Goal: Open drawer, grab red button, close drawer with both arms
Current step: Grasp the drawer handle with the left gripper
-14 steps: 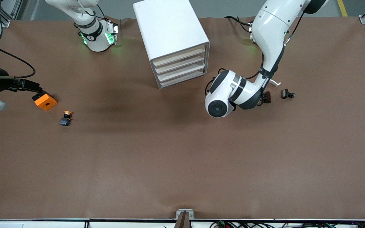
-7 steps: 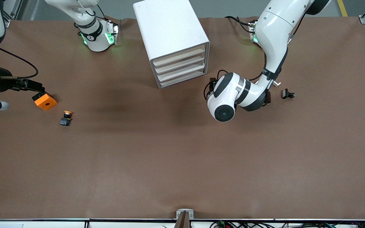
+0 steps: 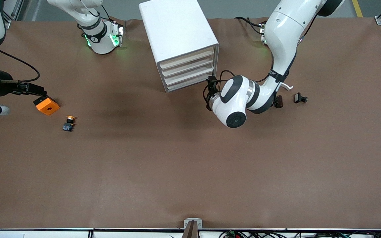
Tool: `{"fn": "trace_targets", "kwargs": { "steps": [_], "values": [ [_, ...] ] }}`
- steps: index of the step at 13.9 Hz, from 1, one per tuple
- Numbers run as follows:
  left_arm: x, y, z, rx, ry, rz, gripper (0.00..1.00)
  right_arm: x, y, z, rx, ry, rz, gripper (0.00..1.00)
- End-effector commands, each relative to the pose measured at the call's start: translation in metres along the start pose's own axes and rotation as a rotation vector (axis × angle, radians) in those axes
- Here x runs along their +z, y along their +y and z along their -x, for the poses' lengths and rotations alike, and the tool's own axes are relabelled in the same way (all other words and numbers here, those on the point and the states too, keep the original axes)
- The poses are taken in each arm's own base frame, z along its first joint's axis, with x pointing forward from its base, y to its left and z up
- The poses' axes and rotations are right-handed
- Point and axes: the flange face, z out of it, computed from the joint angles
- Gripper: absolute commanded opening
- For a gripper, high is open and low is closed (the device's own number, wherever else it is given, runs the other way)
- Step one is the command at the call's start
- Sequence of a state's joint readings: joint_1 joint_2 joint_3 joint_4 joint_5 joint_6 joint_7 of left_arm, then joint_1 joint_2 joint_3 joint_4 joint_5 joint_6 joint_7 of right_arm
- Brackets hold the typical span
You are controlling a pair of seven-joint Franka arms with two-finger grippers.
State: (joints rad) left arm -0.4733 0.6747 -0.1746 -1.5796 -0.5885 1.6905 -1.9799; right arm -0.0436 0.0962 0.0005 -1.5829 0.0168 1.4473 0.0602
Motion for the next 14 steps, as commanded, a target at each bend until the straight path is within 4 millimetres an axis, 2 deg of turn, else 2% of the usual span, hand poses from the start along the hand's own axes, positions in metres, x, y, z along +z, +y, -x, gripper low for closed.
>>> {"fn": "trace_targets", "kwargs": {
  "steps": [1, 6, 10, 14],
  "values": [
    [0.005, 0.005, 0.005, 0.076, -0.069, -0.050, 1.00, 0.000, 0.001, 0.000, 0.010, -0.006, -0.004, 1.00],
    [0.027, 0.014, 0.011, 0.081, -0.194, -0.127, 1.00, -0.001, 0.007, 0.000, 0.018, -0.008, -0.007, 1.00],
    [0.040, 0.020, 0.012, -0.046, -0.252, -0.194, 1.00, -0.001, 0.011, -0.001, 0.024, -0.004, -0.001, 1.00],
    [0.048, 0.013, 0.018, -0.185, -0.263, -0.289, 1.00, -0.001, 0.010, 0.000, 0.018, -0.010, 0.000, 1.00]
  ]
}}
